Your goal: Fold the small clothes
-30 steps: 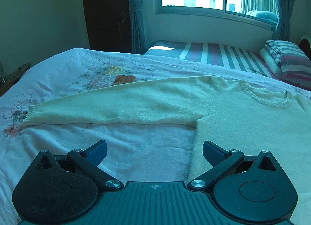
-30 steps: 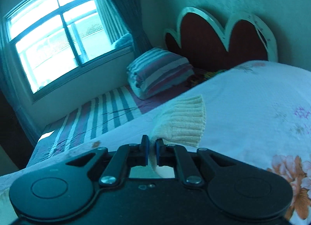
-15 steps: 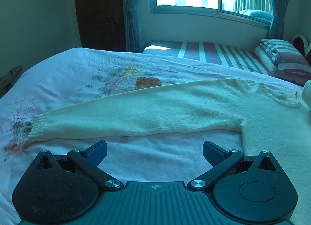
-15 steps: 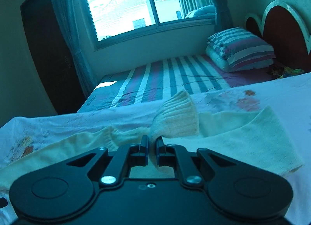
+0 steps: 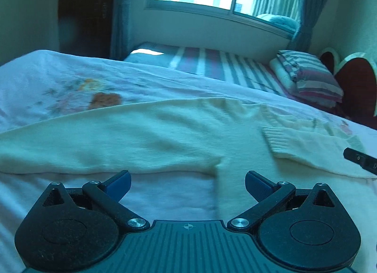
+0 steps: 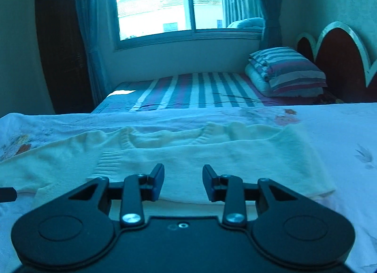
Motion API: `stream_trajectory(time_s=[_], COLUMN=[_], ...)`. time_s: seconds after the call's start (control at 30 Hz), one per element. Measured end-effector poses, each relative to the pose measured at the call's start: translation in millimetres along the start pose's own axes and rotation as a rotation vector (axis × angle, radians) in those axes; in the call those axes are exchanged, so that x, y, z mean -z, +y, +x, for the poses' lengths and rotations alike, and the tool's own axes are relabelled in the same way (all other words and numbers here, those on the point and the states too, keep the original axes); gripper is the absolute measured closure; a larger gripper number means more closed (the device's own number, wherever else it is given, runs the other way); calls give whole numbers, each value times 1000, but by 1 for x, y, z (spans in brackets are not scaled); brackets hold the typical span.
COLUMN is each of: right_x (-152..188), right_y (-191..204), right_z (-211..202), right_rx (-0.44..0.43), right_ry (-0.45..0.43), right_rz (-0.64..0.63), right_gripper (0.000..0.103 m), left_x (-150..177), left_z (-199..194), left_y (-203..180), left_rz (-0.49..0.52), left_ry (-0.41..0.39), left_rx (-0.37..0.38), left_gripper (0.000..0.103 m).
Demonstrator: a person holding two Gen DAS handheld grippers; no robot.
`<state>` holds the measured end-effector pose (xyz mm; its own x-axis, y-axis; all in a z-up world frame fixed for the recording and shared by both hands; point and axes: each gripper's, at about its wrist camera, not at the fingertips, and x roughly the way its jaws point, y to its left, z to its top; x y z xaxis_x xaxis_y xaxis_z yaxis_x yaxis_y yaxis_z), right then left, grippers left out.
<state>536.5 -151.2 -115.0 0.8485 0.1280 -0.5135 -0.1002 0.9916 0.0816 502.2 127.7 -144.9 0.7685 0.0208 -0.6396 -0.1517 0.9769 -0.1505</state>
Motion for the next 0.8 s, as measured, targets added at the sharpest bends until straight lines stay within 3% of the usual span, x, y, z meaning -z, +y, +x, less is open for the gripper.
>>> stream_trajectory(time_s=[0.03,0.1,0.27,0.33,0.4,0.47,0.53,0.57,0.8], right_x=[-1,-4,-6,-5,-3,-1,0,1,4], right_y=[-12,-35,-84,-101,-114,-128,-140,-143,-159], right_z=[-4,-11,-24,-28,-31,-34,-36,-37,-39], right_rx=[17,49,108,121,136,149,162,165,177], right_ry=[-4,-8,-17,-18,-20,-18,-13,-11,-7], right_rz=[13,25,49,61,73,87,104,110,138], right_gripper=[67,67,67,67,67,67,67,67,67], left_x=[-2,-5,-4,0,0,-2,-2,-1,-22], left_z=[6,19,58,76,87,97,111,117,89], left_y=[-16,-43,-89,-95,-99,-101,-105,-108,-100], left_rz=[-9,-28,-206,-296,-348,-397,-404,-391,-266], left_ry=[5,30,102,132,113,111,133,142,30], left_rx=[44,119,292,323,333,345,329,307,272], left_gripper=[17,31,31,32,33,48,95,100,100])
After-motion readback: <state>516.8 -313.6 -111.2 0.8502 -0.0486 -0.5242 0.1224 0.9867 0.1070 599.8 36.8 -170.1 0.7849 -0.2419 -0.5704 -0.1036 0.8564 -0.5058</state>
